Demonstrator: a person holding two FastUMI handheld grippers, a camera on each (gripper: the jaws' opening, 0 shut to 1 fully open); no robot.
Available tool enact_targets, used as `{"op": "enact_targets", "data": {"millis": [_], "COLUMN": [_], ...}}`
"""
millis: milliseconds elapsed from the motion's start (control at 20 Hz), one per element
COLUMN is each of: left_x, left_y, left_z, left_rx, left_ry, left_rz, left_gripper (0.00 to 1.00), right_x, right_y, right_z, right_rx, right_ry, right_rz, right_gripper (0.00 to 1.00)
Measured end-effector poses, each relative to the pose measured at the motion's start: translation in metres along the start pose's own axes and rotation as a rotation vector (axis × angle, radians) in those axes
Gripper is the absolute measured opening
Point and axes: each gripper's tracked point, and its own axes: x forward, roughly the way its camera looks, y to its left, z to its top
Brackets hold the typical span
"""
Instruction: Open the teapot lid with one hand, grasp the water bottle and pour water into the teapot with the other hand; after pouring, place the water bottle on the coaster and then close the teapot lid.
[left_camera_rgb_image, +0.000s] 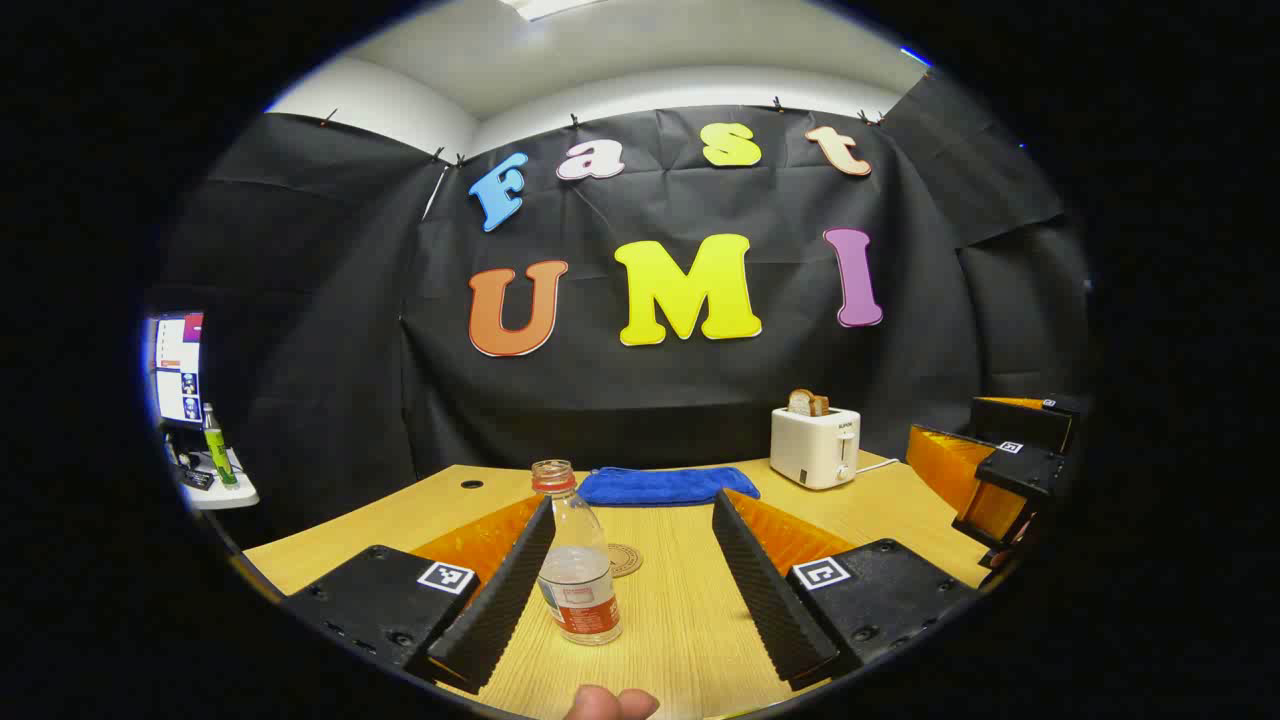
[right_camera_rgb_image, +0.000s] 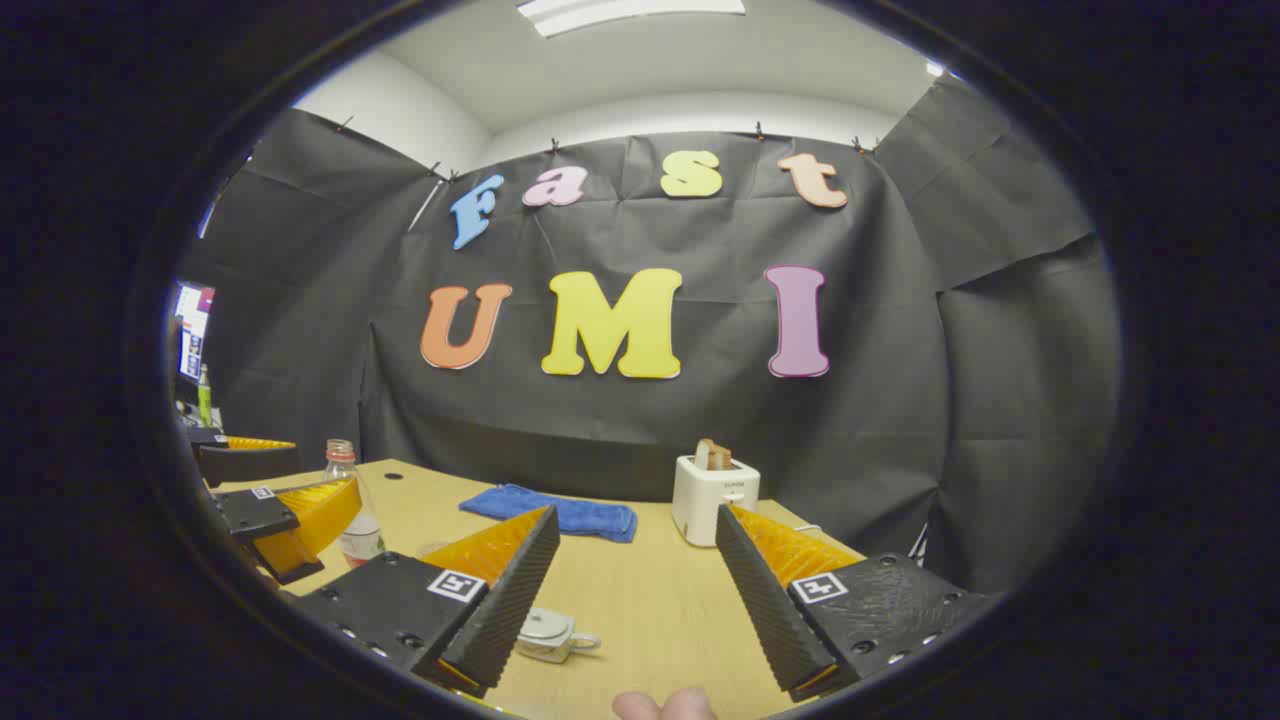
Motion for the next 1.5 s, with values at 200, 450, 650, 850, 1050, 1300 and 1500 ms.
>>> {"op": "enact_targets", "data": {"millis": [200, 450, 650, 850, 1050, 1300, 1500], "left_x": [-0.001, 0.0, 0.0, 0.0, -0.001, 0.0, -0.001], "left_y": [0.002, 0.001, 0.002, 0.003, 0.002, 0.002, 0.004], "left_z": [0.0, 0.001, 0.0, 0.0, 0.0, 0.0, 0.001], "left_rx": [-0.012, -0.02, -0.017, -0.018, -0.016, -0.02, -0.024], "left_ry": [0.003, -0.003, -0.004, -0.002, -0.001, 0.001, -0.001], "left_rz": [0.005, 0.012, 0.019, 0.021, 0.019, 0.02, 0.023], "left_gripper": [0.99, 0.99, 0.99, 0.99, 0.99, 0.99, 0.99], "right_x": [-0.001, -0.001, -0.002, -0.001, -0.001, -0.001, 0.001], "right_y": [0.005, 0.006, 0.007, 0.008, 0.009, 0.014, 0.019], "right_z": [0.001, -0.002, -0.004, -0.01, -0.013, -0.018, -0.025], "right_rx": [0.004, 0.009, 0.015, 0.01, 0.017, 0.028, 0.02], "right_ry": [0.001, 0.018, 0.03, 0.051, 0.063, 0.075, 0.087], "right_rz": [0.009, 0.007, 0.009, 0.011, 0.016, 0.027, 0.04], "right_gripper": [0.97, 0.95, 0.97, 0.97, 0.97, 0.97, 0.97]}}
